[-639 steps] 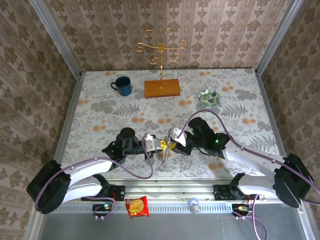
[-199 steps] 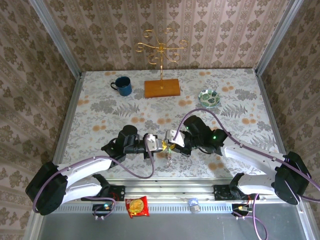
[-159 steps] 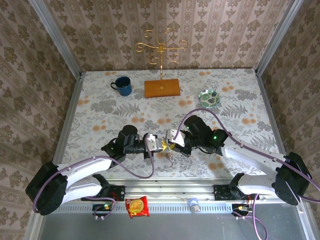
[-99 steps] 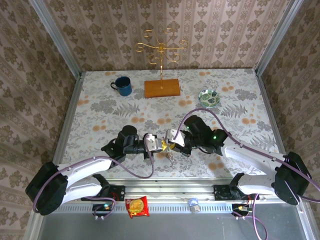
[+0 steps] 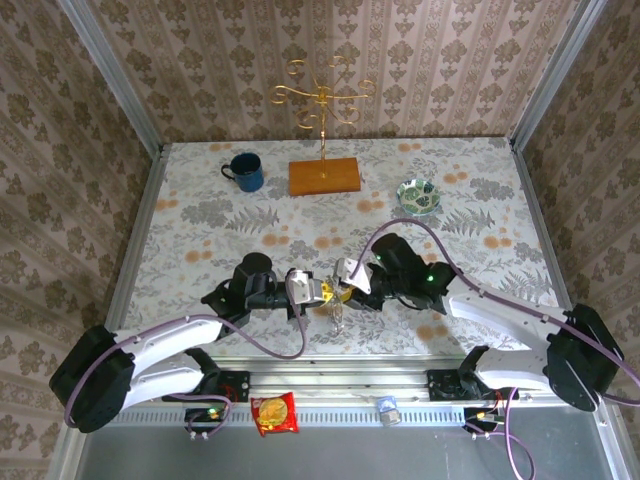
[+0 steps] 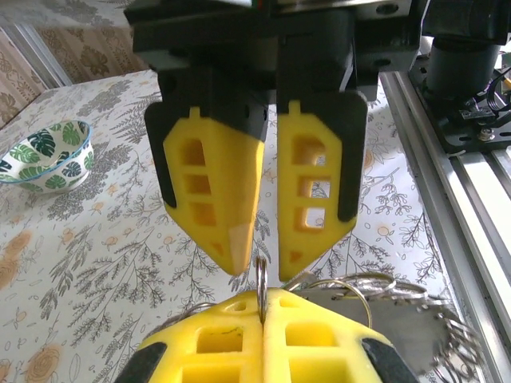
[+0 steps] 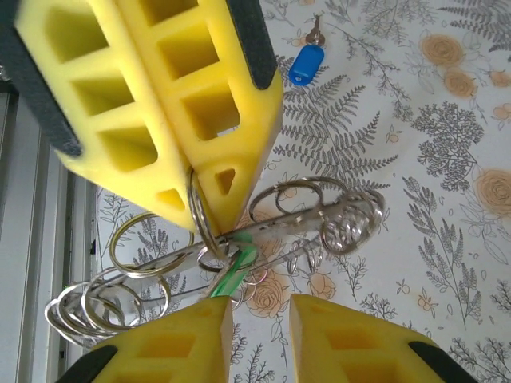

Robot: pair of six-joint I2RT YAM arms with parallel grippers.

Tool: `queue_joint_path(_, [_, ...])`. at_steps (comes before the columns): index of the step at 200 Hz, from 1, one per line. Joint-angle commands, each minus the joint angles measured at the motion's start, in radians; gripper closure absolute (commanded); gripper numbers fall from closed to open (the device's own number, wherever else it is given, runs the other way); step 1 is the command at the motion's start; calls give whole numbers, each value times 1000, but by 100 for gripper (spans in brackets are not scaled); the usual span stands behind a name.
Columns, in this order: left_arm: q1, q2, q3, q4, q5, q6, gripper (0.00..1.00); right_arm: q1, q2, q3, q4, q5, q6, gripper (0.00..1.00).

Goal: Put the keys on the keyring

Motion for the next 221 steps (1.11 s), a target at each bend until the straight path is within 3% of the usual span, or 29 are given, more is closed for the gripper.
queue_joint_path(1, [2,-9,-13,87,36,-40,100,-4,-46,-30,60,-34,22,72])
queue_joint_path(43, [5,2,-45,204,34,-117,100,-3,-48,-82,112,7,76,69])
queue_joint_path(135, [5,0,-57,240,25,-154,100,7,40,-134,323,-21,165,67])
queue_joint_path(158, [5,-1,-59,240,22,-154,100,7,37,-139,335,9,162,74])
queue_joint_path(193, [5,-6,-60,235,19,-153,100,7,-5,-141,306,44,150,100])
queue_joint_path(221, [7,-10,-56,212,-12,-143,100,9,-52,-109,223,60,122,100])
